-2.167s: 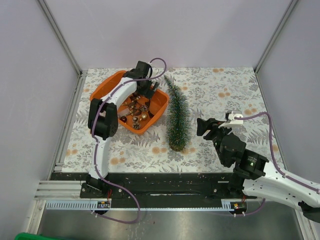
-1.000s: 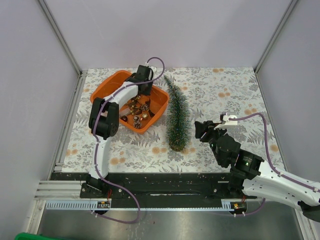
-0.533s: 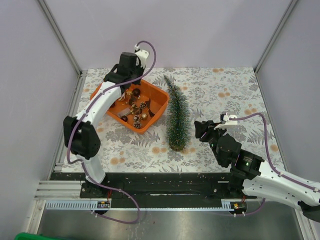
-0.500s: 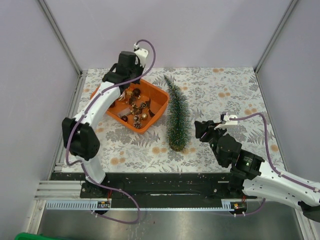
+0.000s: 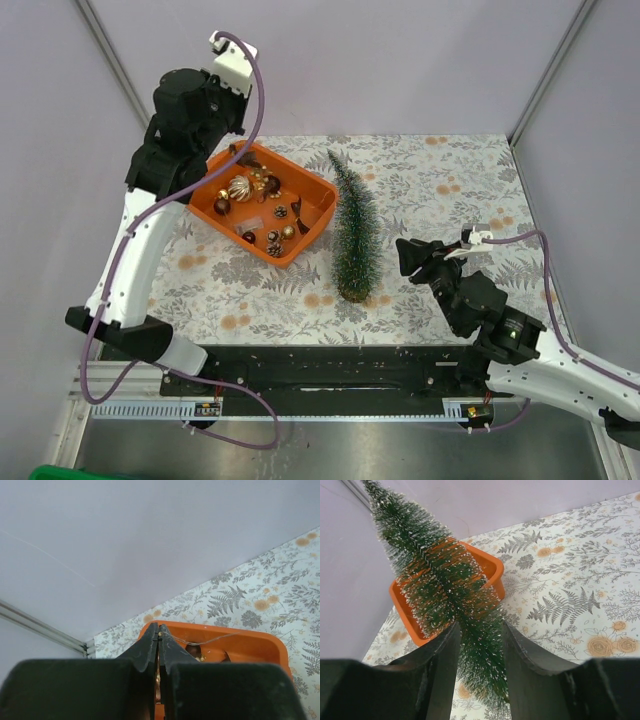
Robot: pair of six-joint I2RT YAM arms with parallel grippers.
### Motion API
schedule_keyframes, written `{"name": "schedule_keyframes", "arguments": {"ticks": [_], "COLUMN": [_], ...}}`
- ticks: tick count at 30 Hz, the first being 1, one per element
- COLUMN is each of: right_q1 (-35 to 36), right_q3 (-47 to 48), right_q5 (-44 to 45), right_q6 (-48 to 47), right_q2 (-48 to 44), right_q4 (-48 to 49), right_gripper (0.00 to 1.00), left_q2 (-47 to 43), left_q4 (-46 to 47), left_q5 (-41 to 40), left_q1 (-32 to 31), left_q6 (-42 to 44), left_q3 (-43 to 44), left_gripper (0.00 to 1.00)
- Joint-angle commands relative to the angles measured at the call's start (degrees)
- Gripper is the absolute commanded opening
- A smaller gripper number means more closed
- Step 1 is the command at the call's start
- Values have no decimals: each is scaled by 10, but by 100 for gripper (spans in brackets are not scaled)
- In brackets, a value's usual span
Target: Decorate the small christmas tree
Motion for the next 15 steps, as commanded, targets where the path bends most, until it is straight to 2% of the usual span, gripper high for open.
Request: {"name": "schedule_keyframes", "arguments": {"ticks": [1,4,15], "right_q1": [-2,-2,-1], "right_q3": [31,31,42], "right_q5": [-12,-17,-24], "right_q6": [2,10,19], "right_q2": [-12,-17,-17], "right_q4": [-5,-10,-30], "right_gripper": [47,47,47], "left_q2": [-51,-74,-108], "left_q4": [4,21,51], "left_q5": [-17,-16,-49], "left_q1": [-13,-17,-20], "left_q6": [30,31,56], "left_q3": [27,14,51], "left_gripper": [2,3,6]}}
